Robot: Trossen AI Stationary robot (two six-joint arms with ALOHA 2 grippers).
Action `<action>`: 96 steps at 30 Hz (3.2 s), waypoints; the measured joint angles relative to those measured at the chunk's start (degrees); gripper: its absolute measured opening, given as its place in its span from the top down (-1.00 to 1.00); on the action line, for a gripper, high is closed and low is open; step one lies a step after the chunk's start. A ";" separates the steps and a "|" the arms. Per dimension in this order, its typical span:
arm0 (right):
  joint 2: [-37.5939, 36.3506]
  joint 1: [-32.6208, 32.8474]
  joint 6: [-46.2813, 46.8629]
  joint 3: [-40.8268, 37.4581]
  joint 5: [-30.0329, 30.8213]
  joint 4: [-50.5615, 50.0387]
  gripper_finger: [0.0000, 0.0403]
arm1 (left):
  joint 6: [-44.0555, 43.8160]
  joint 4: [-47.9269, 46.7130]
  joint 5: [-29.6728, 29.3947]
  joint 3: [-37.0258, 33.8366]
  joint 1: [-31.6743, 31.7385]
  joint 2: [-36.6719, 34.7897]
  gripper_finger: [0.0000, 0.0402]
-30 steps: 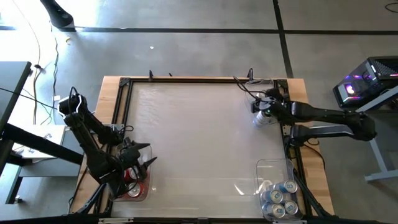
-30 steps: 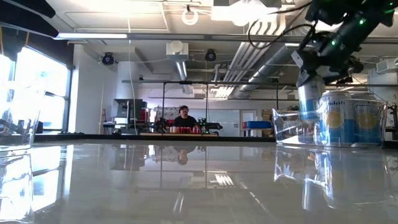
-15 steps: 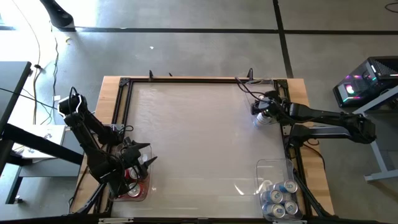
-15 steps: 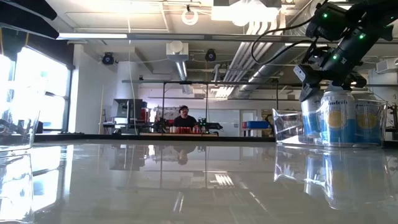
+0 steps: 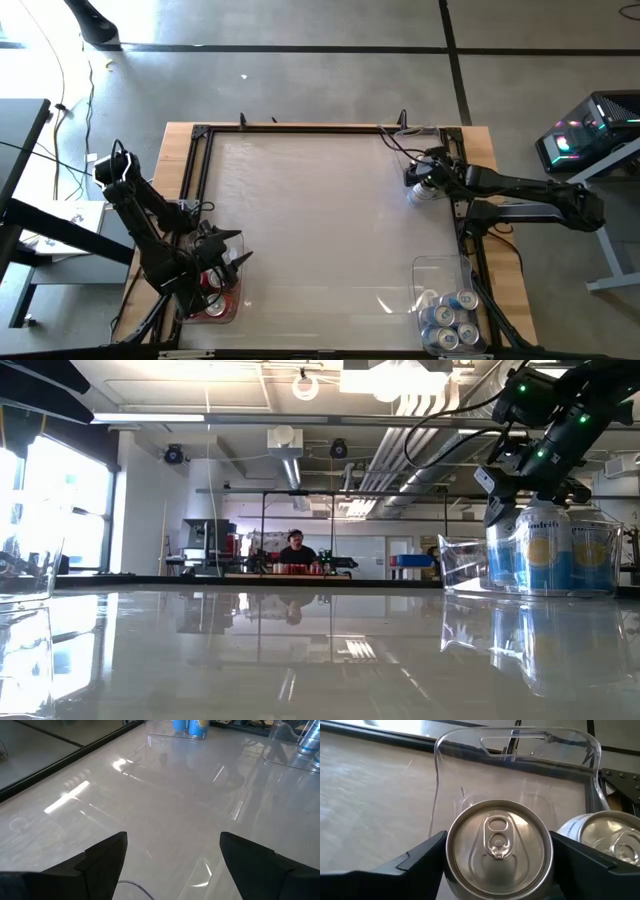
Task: Sort soda cans
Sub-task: Put the middle left blue-white soda can into the top right transparent bin, then adjust the top right transparent bin, then return to Home Position
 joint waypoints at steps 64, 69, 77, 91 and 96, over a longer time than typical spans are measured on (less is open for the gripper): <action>57.33 -8.06 -9.98 42.16 4.43 -21.37 -0.23 | 5.01 2.78 1.95 -0.02 5.57 -0.04 -0.57; 54.17 -3.84 -13.35 42.07 7.65 -19.94 -0.23 | 5.03 2.80 1.92 -0.02 5.57 -0.04 -0.57; 39.06 11.71 -23.31 42.10 6.31 -15.18 -0.23 | 2.97 3.16 -3.15 -0.02 4.28 -0.04 -0.57; 16.94 53.75 -14.44 42.12 0.48 -13.26 0.76 | 49.96 52.21 1.55 -0.04 9.05 -2.14 0.36; 13.77 64.36 -10.70 38.16 8.30 -11.42 0.93 | 79.79 74.55 14.08 -0.02 16.87 -3.08 0.94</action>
